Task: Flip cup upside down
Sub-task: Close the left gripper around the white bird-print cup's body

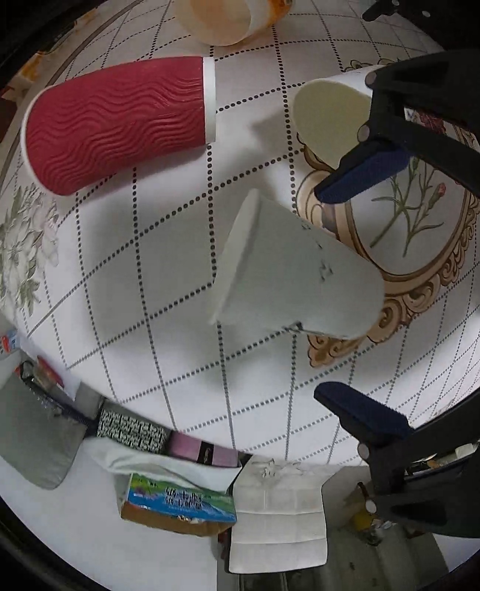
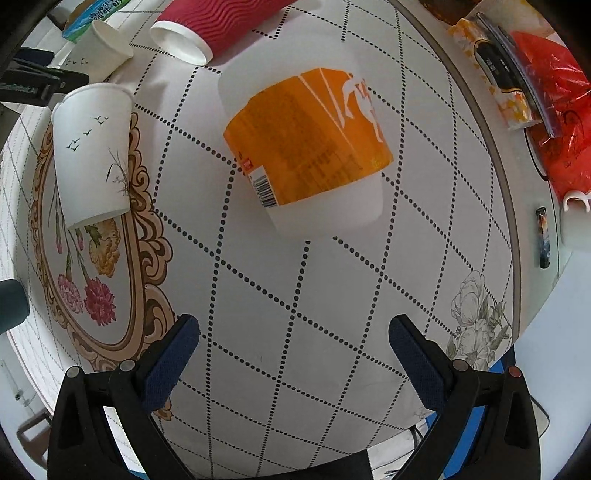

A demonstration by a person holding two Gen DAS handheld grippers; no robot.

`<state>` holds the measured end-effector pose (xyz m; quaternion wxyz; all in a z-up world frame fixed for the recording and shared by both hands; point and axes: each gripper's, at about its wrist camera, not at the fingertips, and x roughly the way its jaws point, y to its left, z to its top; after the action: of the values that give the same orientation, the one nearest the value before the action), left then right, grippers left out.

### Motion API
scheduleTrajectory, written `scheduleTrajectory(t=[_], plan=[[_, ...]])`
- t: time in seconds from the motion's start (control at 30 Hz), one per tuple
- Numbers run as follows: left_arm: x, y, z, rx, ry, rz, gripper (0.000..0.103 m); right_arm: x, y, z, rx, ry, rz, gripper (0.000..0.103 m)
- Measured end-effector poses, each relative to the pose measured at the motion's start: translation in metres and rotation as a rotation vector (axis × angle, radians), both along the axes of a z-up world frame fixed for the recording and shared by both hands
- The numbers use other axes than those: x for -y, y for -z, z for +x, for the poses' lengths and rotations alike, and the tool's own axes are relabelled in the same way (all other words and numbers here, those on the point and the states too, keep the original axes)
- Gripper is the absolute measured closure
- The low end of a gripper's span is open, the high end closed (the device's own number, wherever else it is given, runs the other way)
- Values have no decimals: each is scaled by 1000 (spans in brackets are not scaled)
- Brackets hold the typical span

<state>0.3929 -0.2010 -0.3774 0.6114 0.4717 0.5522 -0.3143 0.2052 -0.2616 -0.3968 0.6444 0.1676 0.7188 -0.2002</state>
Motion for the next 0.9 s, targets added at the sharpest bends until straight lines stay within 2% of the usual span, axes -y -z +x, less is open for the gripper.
scheduleTrajectory(t=[0.03, 0.13, 0.23, 0.5, 0.6, 0.9], plan=[[2, 3, 0, -15, -1, 1, 19, 0, -1, 1, -1, 1, -2, 0], [3, 11, 2, -34, -16, 14, 33, 6, 4, 1, 2, 6, -3, 0], [4, 16, 5, -37, -37, 19, 41, 10, 5, 1, 3, 7, -5, 0], [1, 16, 8, -12, -81, 13, 42, 14, 6, 2, 4, 10, 1, 0], [-4, 14, 12, -13, -125, 9, 42, 18, 8, 2, 4, 6, 5, 0], [-38, 4, 41, -108, -429, -60, 42, 32, 5, 8, 17, 2, 14, 0]])
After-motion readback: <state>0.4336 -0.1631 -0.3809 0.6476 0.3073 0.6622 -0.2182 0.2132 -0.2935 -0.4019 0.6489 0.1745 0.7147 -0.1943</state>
